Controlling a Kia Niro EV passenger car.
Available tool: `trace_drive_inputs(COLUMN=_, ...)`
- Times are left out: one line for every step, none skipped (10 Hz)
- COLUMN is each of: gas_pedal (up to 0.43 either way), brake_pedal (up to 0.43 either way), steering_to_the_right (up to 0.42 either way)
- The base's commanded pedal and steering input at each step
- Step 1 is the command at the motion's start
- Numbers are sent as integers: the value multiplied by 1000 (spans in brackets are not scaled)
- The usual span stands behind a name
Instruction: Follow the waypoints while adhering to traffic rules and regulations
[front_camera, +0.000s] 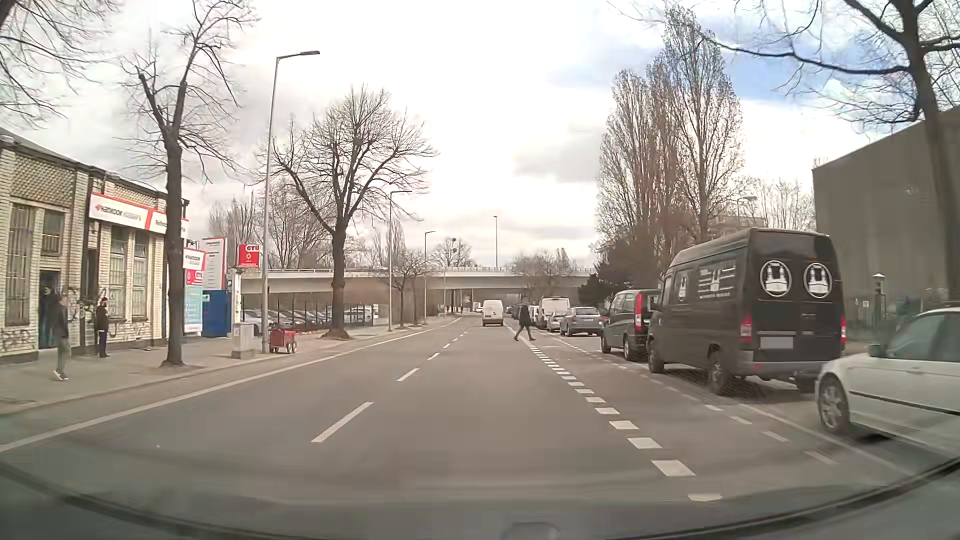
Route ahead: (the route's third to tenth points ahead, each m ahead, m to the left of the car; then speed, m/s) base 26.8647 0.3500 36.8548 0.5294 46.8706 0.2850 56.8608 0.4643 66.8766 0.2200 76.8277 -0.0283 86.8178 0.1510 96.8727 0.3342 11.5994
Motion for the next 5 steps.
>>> trace_drive_inputs(gas_pedal=8, brake_pedal=0, steering_to_the_right=3)
trace_drive_inputs(gas_pedal=8, brake_pedal=0, steering_to_the_right=3)
trace_drive_inputs(gas_pedal=8, brake_pedal=0, steering_to_the_right=2)
trace_drive_inputs(gas_pedal=8, brake_pedal=0, steering_to_the_right=2)
trace_drive_inputs(gas_pedal=8, brake_pedal=0, steering_to_the_right=2)
